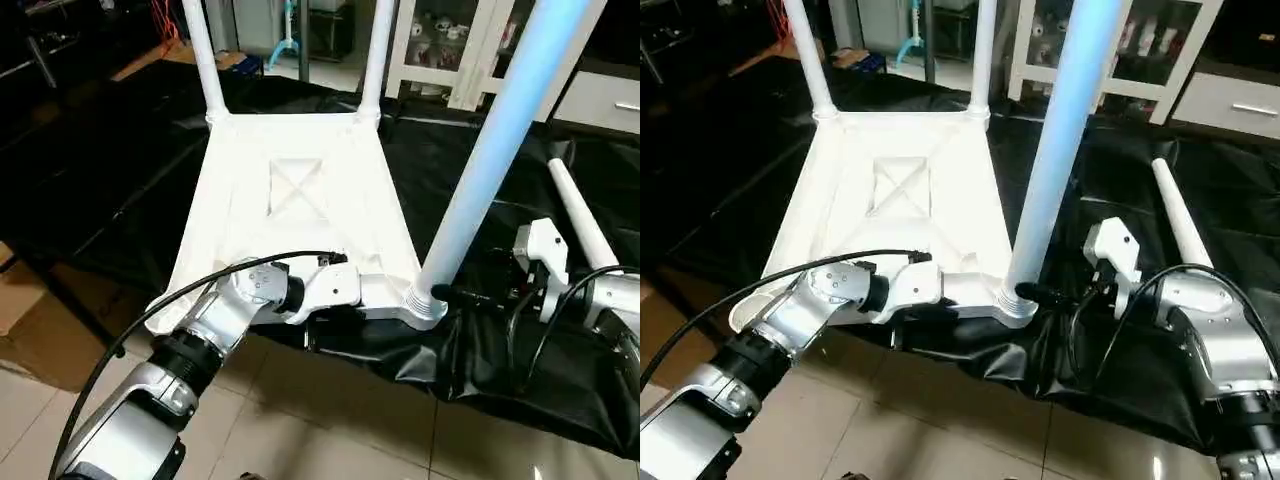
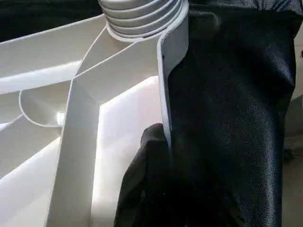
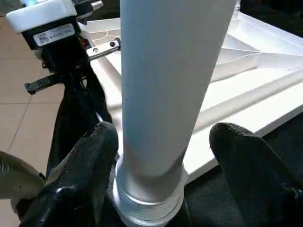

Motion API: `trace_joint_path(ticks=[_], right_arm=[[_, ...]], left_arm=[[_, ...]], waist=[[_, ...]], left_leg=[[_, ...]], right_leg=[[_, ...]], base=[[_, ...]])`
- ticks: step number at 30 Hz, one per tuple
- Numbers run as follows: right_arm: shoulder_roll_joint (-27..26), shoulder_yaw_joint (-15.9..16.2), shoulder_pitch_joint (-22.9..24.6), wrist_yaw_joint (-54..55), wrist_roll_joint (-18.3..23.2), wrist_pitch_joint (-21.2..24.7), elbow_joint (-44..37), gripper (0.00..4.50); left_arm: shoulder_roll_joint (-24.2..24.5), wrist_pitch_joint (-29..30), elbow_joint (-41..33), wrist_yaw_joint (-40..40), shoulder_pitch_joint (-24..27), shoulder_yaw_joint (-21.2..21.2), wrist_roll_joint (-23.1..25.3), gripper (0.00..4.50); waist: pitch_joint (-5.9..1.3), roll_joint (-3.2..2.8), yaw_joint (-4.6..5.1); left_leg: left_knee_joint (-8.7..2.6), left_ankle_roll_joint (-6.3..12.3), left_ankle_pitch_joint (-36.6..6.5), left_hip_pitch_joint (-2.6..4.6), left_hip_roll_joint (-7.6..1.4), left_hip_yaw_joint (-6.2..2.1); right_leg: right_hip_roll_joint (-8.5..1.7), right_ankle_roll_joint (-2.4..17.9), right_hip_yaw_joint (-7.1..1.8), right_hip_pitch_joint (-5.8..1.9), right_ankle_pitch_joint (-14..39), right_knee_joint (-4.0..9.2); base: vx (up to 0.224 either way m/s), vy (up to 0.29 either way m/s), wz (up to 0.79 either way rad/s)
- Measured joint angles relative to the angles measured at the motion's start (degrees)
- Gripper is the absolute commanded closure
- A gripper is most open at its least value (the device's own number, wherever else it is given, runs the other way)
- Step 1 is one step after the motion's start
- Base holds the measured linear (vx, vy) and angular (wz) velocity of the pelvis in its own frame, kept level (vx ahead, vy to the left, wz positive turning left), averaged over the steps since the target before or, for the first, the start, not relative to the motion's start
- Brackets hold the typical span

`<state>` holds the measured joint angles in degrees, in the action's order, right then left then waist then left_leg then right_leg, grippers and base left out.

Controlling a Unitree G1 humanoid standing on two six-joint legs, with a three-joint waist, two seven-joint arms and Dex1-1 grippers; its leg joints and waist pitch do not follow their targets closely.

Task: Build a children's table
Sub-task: Rotate leg to tighten

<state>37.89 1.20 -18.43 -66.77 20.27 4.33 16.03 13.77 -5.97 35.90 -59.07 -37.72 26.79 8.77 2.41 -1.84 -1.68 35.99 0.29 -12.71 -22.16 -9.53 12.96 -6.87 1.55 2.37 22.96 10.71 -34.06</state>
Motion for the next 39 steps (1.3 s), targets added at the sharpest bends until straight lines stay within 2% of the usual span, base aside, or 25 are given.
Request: trace_joint_path(ticks=[2, 3, 8, 14, 18, 19, 24, 34, 37, 39], right_arm=[[-0.08, 0.23, -0.25, -0.66, -0.09, 0.0, 0.82, 1.05], [-0.09, 0.44, -0.26, -1.06, -0.1, 0.0, 0.93, 1.21], [-0.24, 1.15, -1.5, -3.27, -0.1, 0.06, 2.48, 1.42], [-1.01, 1.66, -2.84, -4.69, -0.53, -0.05, 4.95, 2.06], [-1.29, 1.76, -3.51, -4.85, -0.83, -0.16, 5.83, 2.22], [-1.32, 1.87, -3.8, -5.08, -0.83, -0.38, 6.36, 2.46], [-1.37, 1.96, -4.31, -5.96, -0.86, -0.75, 7.31, 2.63], [-1.75, 1.76, -4.07, -5.62, -0.96, -0.84, 7.34, 2.64], [-4.36, 0.93, -3.44, -1.02, -1.38, -1.03, 7.48, 2.64], [-7.08, 0.02, -3.38, 5.48, -2.77, -1.25, 8.27, 2.64]], left_arm=[[0.0, 0.0, -0.06, -0.04, 0.01, 0.01, 0.0, 4.5], [0.0, 0.0, -0.06, -0.06, 0.01, 0.01, 0.0, 4.5], [0.07, 0.0, -0.06, -0.09, 0.02, -0.02, 0.0, 4.5], [0.08, 0.0, -0.21, -0.34, 0.07, 0.0, 0.0, 4.5], [0.17, 0.0, -0.39, -0.43, 0.18, -0.02, 0.0, 4.5], [0.2, 0.01, -0.43, -0.43, 0.22, -0.03, 0.0, 4.5], [0.34, 0.02, -0.91, -0.43, 0.49, -0.04, 0.01, 4.5], [0.47, 0.75, -1.6, -0.31, 0.84, -0.07, 0.05, 4.5], [0.07, 3.83, -1.89, 1.36, 0.97, -0.8, 0.37, 4.5], [-1.61, 8.01, -1.62, 4.75, 0.49, -1.82, 1.11, 4.5]], waist=[[0.0, -0.01, -0.04], [0.0, -0.01, -0.05], [-0.01, -0.01, -0.01], [0.0, -0.01, -0.14], [0.0, -0.01, -0.18], [0.0, -0.01, -0.14], [-0.01, -0.01, -0.14], [-0.02, -0.02, -0.14], [-0.03, 0.01, 0.27], [-0.05, 0.19, 1.19]], left_leg=[[0.0, 0.0, 0.0, -0.01, 0.0, 0.01], [-0.01, 0.0, 0.0, 0.0, 0.0, 0.01], [-0.01, 0.0, 0.0, 0.0, 0.0, 0.02], [-0.01, 0.01, 0.0, 0.0, -0.01, 0.02], [-0.01, 0.01, 0.01, -0.01, -0.01, 0.03], [-0.01, 0.01, 0.01, 0.0, -0.01, 0.03], [-0.01, 0.01, 0.0, 0.0, -0.02, 0.04], [-0.01, 0.01, 0.0, 0.02, -0.03, 0.04], [0.04, -0.02, 0.02, 0.1, -0.04, 0.06], [0.05, -0.01, 0.15, 0.17, -0.03, 0.06]], right_leg=[[0.0, 0.0, -0.01, 0.01, 0.0, 0.0], [0.0, 0.0, 0.0, 0.01, 0.0, 0.0], [0.0, 0.0, -0.01, 0.02, 0.0, -0.02], [0.0, 0.0, 0.0, 0.03, 0.0, -0.02], [0.0, 0.0, 0.01, 0.04, 0.0, -0.04], [0.0, 0.0, 0.0, 0.04, 0.0, -0.04], [0.0, 0.0, 0.01, 0.05, 0.0, -0.04], [0.0, 0.0, 0.01, 0.04, 0.0, -0.06], [0.01, 0.01, -0.05, 0.0, -0.01, -0.1], [0.01, 0.07, -0.06, -0.08, -0.05, -0.09]], base=[[0.0, 0.0, 0.0], [0.0, 0.0, 0.0], [0.0, 0.0, 0.0], [0.0, 0.0, 0.0], [0.0, 0.0, 0.0], [0.0, 0.0, 0.0], [0.0, 0.0, 0.0], [0.0, 0.0, 0.0], [0.0, 0.0, 0.0], [0.0, 0.0, 0.0]])
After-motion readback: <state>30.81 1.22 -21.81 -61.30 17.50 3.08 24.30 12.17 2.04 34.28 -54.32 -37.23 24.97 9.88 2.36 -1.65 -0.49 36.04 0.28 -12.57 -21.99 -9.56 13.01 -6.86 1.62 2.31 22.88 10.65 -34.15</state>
